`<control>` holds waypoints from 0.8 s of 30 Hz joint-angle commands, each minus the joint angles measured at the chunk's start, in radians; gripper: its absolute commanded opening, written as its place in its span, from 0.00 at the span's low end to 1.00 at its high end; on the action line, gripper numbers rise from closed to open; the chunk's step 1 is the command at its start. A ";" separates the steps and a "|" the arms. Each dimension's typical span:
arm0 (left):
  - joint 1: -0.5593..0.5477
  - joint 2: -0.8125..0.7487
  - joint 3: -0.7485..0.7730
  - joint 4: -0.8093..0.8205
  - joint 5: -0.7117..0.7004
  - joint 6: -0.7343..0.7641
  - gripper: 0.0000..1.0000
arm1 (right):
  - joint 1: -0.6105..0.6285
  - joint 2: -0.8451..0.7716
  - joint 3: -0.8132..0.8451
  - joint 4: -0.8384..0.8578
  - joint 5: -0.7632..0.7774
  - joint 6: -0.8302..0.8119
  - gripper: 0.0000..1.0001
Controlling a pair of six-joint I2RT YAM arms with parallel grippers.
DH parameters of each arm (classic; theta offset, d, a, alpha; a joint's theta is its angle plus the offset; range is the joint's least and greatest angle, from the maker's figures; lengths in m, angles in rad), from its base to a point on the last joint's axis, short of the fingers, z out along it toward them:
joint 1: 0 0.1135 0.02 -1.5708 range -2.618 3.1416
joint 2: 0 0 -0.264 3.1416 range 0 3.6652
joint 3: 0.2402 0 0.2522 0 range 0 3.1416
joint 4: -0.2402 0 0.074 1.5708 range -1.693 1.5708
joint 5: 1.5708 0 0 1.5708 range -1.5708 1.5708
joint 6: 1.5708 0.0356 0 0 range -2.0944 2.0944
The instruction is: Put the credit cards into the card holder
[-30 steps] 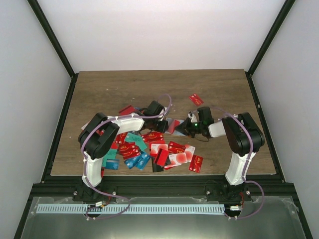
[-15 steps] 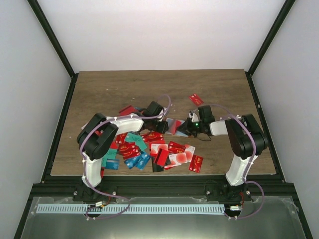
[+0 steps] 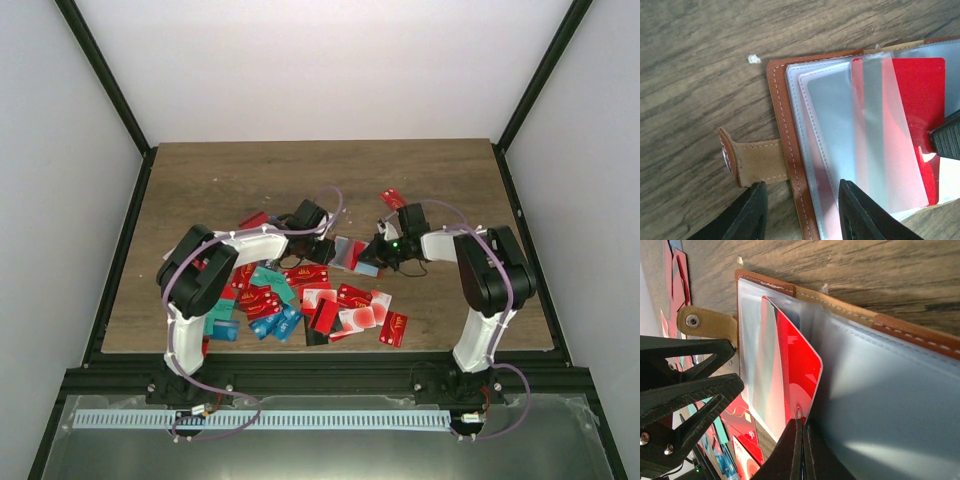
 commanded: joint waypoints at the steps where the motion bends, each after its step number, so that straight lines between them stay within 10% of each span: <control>1: 0.019 0.065 0.019 -0.051 -0.045 0.037 0.41 | -0.014 0.054 0.038 -0.113 0.017 -0.068 0.01; 24: 0.027 0.081 0.003 -0.022 -0.011 0.056 0.32 | -0.033 0.118 0.155 -0.285 0.007 -0.203 0.01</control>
